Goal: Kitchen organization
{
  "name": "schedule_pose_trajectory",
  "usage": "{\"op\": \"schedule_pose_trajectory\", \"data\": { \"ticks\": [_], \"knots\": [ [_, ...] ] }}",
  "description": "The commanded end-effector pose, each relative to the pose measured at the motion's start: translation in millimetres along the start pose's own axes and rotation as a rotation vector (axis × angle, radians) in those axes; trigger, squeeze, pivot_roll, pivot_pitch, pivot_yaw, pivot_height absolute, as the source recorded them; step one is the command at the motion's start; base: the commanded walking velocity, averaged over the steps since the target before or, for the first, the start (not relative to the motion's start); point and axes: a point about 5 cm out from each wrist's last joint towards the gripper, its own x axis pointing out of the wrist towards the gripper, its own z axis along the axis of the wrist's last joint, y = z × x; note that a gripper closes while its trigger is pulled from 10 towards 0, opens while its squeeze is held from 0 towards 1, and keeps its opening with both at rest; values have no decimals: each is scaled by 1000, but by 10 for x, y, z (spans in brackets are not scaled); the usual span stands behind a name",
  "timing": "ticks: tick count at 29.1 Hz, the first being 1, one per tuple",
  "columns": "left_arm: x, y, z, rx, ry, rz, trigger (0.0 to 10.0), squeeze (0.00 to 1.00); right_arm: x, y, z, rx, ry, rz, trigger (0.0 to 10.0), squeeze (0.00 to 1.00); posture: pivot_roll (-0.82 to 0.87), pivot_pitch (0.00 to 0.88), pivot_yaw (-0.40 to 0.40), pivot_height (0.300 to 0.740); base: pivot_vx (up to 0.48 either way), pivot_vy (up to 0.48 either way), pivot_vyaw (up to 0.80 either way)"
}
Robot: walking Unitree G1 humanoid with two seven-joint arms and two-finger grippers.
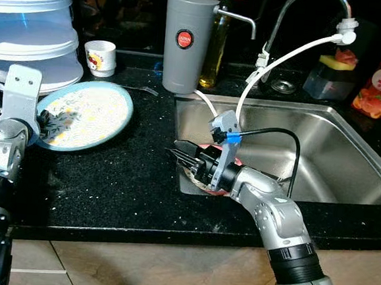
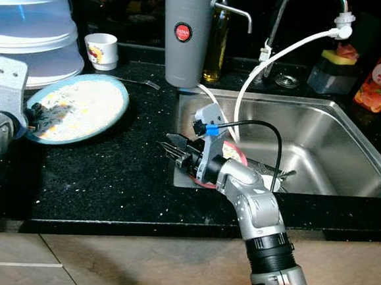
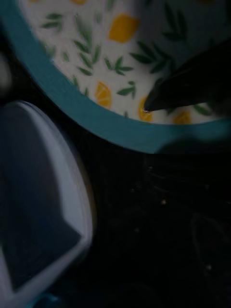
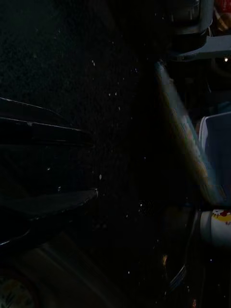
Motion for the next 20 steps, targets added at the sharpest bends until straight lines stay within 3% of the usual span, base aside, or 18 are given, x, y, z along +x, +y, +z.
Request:
{"op": "schedule_pose_trajectory", "data": {
  "ticks": [1,2,3,5,10,13,14,17,20],
  "knots": [
    [14,-62,-293,-4,128,-89,10000,0,-15,-12,-23,-6,6,-2,10000,0,135,94,-29,740,0,0,0],
    [14,-62,-293,-4,128,-89,10000,0,-15,-12,-23,-6,6,-2,10000,0,135,94,-29,740,0,0,0],
    [18,-176,-322,-9,132,-185,10000,0,-13,-13,-25,-6,6,-3,10000,0,135,94,-29,740,0,0,0],
    [20,-260,-320,-10,123,-246,10000,0,-12,-14,-25,-6,6,-4,10000,0,135,94,-29,740,0,0,0],
    [13,-384,-295,-1,97,-325,10000,0,-15,-16,-24,-7,5,-6,10000,0,133,95,-26,740,0,0,0],
    [-14,-570,-237,18,39,-451,10000,0,-19,-19,-22,-7,5,-8,10000,0,133,95,-26,740,0,0,0],
    [-14,-570,-237,18,39,-451,10000,0,-19,-19,-22,-7,5,-8,10000,0,133,95,-26,740,0,0,0],
    [-99,-825,-184,75,-35,-620,10000,0,-27,-22,-21,-8,6,-12,10000,0,128,99,-26,740,0,0,0],
    [-135,-897,-173,80,-56,-669,10000,0,-18,-27,-17,-2,3,-23,10000,0,126,98,-27,740,0,0,0]
  ]
}}
